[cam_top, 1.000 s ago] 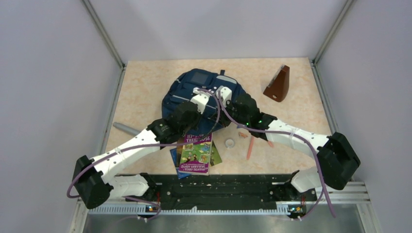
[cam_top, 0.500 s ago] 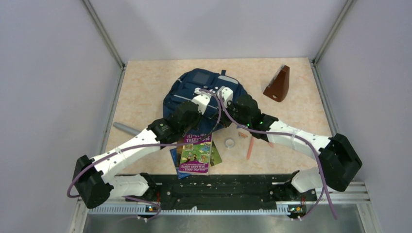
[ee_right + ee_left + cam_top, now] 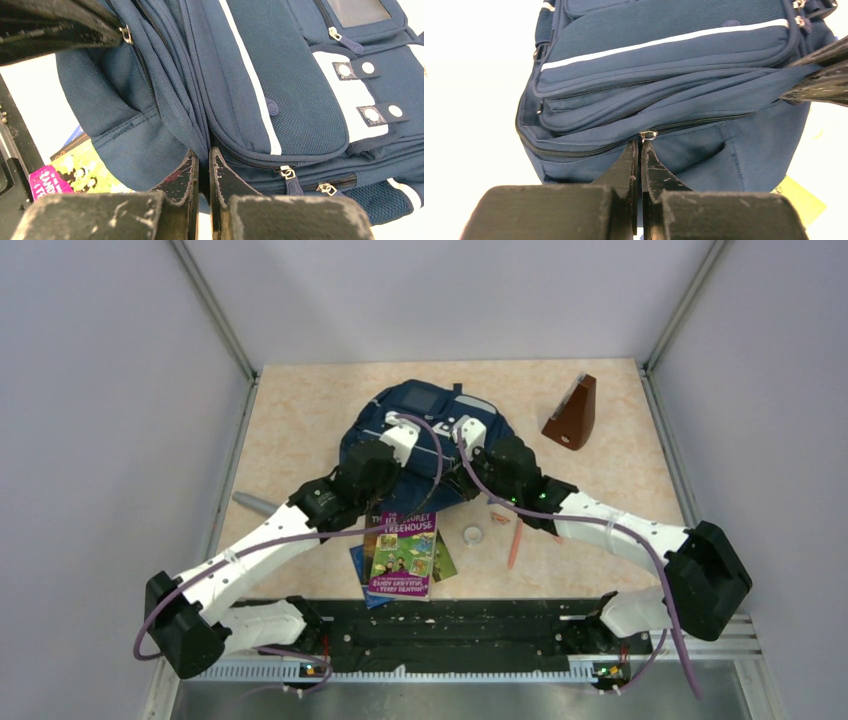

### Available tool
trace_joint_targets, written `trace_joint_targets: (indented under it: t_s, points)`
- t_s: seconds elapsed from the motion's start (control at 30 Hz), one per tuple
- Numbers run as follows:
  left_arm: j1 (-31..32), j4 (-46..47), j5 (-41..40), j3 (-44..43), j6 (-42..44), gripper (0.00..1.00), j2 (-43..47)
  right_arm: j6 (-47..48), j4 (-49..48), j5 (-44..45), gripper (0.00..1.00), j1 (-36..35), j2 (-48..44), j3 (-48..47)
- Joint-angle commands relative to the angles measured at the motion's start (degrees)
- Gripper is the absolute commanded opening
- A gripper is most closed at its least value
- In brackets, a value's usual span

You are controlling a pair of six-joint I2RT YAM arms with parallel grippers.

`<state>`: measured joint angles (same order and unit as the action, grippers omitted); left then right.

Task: Pack the student bag
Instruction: Unzip the student bag at the center of the board.

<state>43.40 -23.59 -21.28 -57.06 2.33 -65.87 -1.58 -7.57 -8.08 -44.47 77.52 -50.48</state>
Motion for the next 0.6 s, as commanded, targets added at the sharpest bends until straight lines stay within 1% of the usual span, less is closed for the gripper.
trace_joint_targets:
  t_s: [0.0, 0.23, 0.4, 0.57]
  points:
    - [-3.12, -1.72, -4.88, -4.10, 2.74, 0.00, 1.73, -0.64, -2.56, 1.74, 0.00, 0.16, -3.64, 0.03]
    - [-7.11, -4.67, -6.02, -5.99, 5.56, 0.00, 1.18, -0.08, -3.15, 3.25, 0.00, 0.16, -4.29, 0.36]
    - [-11.12, -4.75, -5.98, -6.17, 5.80, 0.00, 0.56, 0.16, -4.10, 3.79, 0.00, 0.17, -4.35, 0.22]
    - [-13.61, -3.66, -8.25, -5.42, 5.66, 0.00, 0.20, 0.34, -5.00, 4.11, 0.00, 0.17, -4.11, -0.05]
